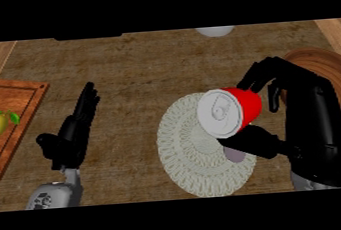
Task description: Pick the can from the placemat and place it in the bowl
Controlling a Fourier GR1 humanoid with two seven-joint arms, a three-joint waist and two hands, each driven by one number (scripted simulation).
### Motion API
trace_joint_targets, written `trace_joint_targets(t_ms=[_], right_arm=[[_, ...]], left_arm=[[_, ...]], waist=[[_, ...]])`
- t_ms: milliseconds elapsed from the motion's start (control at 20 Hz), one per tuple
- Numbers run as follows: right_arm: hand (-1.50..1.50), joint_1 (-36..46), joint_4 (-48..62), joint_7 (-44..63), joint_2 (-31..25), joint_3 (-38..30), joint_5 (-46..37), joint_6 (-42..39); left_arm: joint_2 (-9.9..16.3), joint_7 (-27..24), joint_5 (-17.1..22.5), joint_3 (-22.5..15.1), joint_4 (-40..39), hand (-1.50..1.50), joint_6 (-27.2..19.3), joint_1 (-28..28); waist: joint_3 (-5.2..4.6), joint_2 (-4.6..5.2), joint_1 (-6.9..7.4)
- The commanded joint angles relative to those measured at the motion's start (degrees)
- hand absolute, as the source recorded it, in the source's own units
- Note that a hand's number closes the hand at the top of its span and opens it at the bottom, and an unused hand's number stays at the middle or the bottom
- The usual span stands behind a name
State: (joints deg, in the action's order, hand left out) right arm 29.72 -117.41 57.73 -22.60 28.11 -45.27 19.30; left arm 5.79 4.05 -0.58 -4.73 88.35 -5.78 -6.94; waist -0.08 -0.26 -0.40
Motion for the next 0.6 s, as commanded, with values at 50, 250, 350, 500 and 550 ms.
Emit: trace_joint_targets(t_ms=[50,250,350,500,550], right_arm=[[1.50,4.83,-0.20,4.96,1.25,-7.70,0.89,-8.61],[1.50,13.56,3.45,9.19,0.49,-13.81,2.73,-15.17],[1.50,6.72,5.89,1.40,0.61,-15.94,4.58,-11.09],[1.50,8.86,14.69,-2.75,-4.39,-20.10,6.14,-13.38],[1.50,9.46,12.65,0.02,-4.63,-18.75,3.43,-15.13]], left_arm=[[-0.17,0.45,0.00,1.24,-3.31,0.00,0.50,-4.25],[-0.55,1.42,0.23,0.35,0.17,0.00,0.73,-2.48],[-1.18,-0.34,-1.09,0.13,-1.67,0.00,0.04,-2.07],[-1.50,1.64,-1.56,-1.23,2.57,0.00,-0.52,0.15],[-1.73,-1.55,-1.72,-0.33,-2.95,0.00,-0.19,-1.31]], waist=[[0.04,0.22,0.18],[0.02,0.12,0.47],[0.07,0.26,0.39],[0.08,0.32,1.03],[0.03,0.32,0.38]])
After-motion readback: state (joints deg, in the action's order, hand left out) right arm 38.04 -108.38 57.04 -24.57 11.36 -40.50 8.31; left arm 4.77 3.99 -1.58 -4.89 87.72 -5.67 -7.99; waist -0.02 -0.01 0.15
